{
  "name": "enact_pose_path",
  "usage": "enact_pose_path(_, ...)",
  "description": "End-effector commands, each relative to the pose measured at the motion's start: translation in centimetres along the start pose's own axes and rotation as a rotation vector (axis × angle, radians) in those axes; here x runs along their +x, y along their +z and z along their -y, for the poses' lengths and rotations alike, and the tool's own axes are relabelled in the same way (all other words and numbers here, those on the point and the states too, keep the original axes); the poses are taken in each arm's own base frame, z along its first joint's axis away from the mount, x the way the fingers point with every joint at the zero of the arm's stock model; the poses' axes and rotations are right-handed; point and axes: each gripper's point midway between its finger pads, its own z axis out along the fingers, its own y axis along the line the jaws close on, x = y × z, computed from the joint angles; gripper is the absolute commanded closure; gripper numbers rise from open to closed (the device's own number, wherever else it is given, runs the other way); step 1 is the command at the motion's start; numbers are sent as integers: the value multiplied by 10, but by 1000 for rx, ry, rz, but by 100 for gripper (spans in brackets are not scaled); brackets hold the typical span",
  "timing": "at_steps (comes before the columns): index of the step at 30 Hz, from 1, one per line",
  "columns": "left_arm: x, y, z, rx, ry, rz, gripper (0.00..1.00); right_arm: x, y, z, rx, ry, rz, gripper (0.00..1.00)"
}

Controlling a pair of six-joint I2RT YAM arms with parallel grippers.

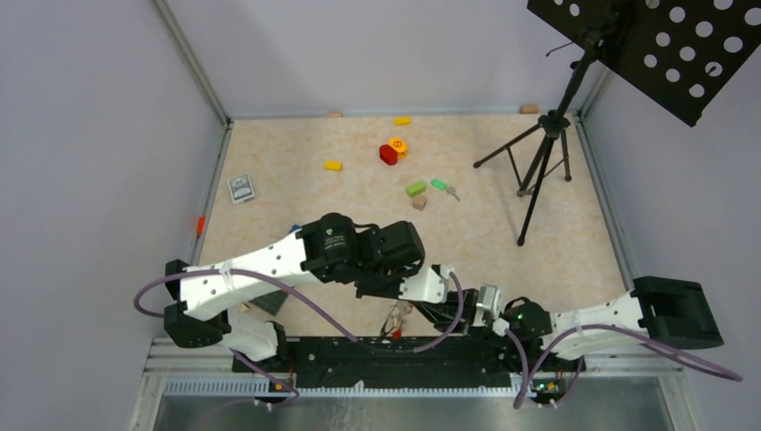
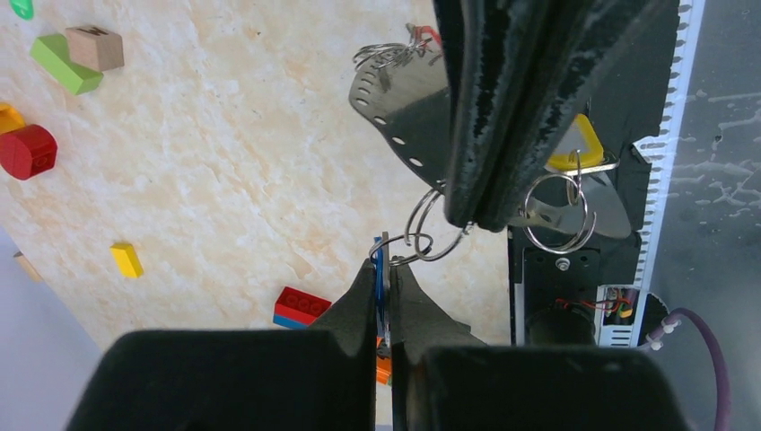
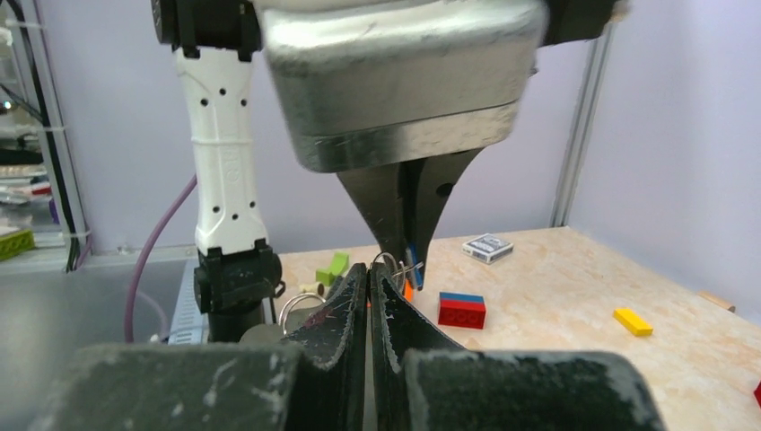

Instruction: Remove the keys from the keyring

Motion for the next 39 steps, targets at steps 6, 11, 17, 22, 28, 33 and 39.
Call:
enact_pose_path(6,-3,-3,-16,-90,-6,32,100,-17,18,-36,-169,-113,-23,100)
enact_pose_path(11,-10,-4,-17,-89,-1,62,100,-11,20,-45,-248,-305,-83,100)
enact_pose_path(17,-12,-6,-18,-94,-1,76,100,7,17,-46,-325,-444,-206,100)
enact_pose_path(22,-14,-8,-20,-106,2,87,100,26,13,-47,-377,-529,-313,100)
enact_pose_path(28,-8,-10,-25,-143,19,72,100,20,6,-35,-291,-487,-300,100)
enact_pose_path(33,-4,-14,-33,-195,44,70,100,6,-4,-19,-162,-346,-243,88)
enact_pose_path(39,-3,-16,-37,-223,93,83,100,-6,-20,23,134,-118,-178,78)
